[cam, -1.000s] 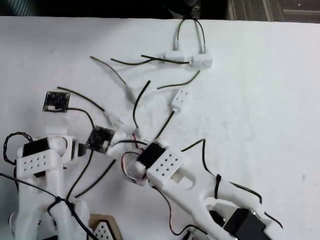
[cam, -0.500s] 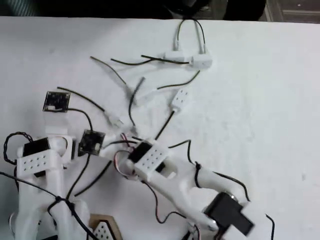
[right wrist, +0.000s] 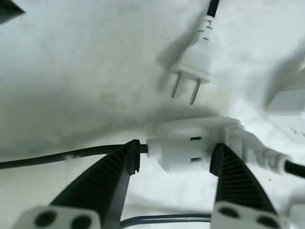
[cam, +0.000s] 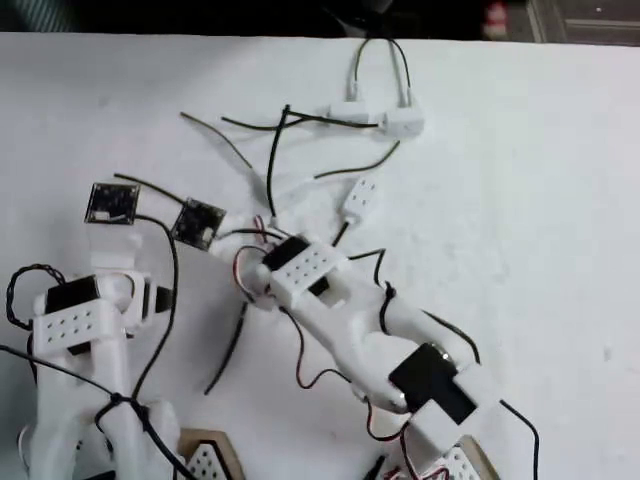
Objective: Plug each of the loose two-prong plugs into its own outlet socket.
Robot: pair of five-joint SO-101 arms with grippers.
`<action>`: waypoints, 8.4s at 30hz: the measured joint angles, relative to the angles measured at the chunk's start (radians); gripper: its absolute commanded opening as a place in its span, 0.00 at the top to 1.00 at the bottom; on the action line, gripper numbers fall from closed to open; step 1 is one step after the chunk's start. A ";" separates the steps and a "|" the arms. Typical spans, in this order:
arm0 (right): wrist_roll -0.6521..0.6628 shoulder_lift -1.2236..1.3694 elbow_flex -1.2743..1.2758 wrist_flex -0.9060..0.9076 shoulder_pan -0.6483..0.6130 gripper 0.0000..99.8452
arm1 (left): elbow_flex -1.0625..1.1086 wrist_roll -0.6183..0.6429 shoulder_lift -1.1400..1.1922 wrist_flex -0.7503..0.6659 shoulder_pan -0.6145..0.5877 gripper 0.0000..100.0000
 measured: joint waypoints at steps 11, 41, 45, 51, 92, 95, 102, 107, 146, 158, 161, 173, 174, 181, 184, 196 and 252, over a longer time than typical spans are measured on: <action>0.000 0.167 -0.209 0.000 0.160 0.76 | 0.000 -0.002 0.000 0.000 0.000 0.74; -0.216 0.222 -0.410 0.135 -0.008 0.76 | 0.000 -0.002 0.000 -0.025 -0.069 0.74; -0.216 0.330 -0.410 0.040 -0.017 0.76 | 0.000 -0.002 0.000 -0.025 -0.071 0.74; -0.216 0.423 -0.485 0.025 -0.028 0.79 | 0.000 -0.002 0.000 -0.025 -0.071 0.74; -0.054 -0.143 -0.066 0.580 0.459 0.86 | 0.000 -0.002 0.000 -0.025 -0.071 0.74; -0.054 -0.143 -0.034 0.569 0.454 0.82 | 0.000 -0.002 0.000 -0.025 -0.071 0.74; -0.054 -0.152 -0.035 0.582 0.470 0.83 | 0.000 -0.002 0.000 -0.025 -0.071 0.74; -0.044 -0.152 -0.035 0.585 0.488 0.83 | 0.000 -0.002 0.000 -0.025 -0.071 0.74; 0.087 0.066 -0.055 0.436 0.512 0.98 | 0.000 -0.002 0.000 -0.025 -0.071 0.74; 0.221 -0.118 -0.055 0.434 0.364 0.98 | 0.000 -0.002 0.000 -0.025 -0.071 0.74; 0.141 -0.118 -0.055 0.391 0.307 0.98 | 0.000 -0.002 0.000 -0.025 -0.071 0.74; -0.104 0.002 -0.130 0.414 0.244 0.84 | 0.000 -0.002 0.000 -0.025 -0.071 0.74; -0.109 0.002 -0.158 0.433 0.247 0.84 | 0.000 -0.002 0.000 -0.025 -0.071 0.74; -0.117 0.021 -0.250 0.483 0.255 0.84 | 0.000 -0.002 0.000 -0.025 -0.071 0.74; -0.117 0.072 -0.250 0.483 0.258 0.84 | 0.000 -0.002 0.000 -0.025 -0.071 0.74; -0.117 0.224 -0.299 0.483 0.310 0.93 | 0.000 -0.002 0.000 -0.025 -0.071 0.74; -0.192 0.282 -0.419 0.508 0.270 0.89 | 0.000 -0.002 0.000 -0.025 -0.071 0.74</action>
